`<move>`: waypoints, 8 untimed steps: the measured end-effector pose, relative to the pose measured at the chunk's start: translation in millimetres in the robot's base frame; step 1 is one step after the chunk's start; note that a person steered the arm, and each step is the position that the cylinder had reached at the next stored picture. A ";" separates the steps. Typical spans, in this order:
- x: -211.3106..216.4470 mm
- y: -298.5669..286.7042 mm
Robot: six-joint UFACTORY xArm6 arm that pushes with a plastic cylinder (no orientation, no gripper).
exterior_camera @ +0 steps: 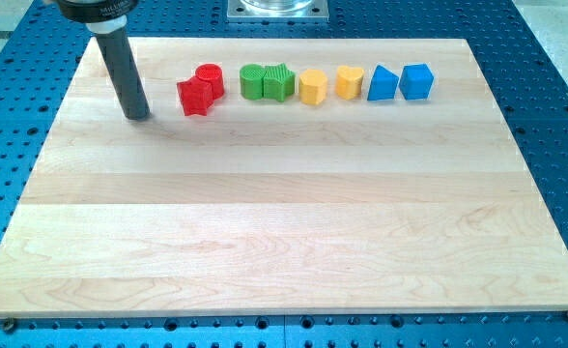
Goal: Move the red star into the red circle
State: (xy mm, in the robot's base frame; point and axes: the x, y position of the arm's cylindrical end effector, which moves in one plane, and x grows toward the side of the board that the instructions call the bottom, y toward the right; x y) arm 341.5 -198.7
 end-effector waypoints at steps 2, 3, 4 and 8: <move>-85.2 63.7; -85.2 71.4; -85.2 83.7; -53.2 34.8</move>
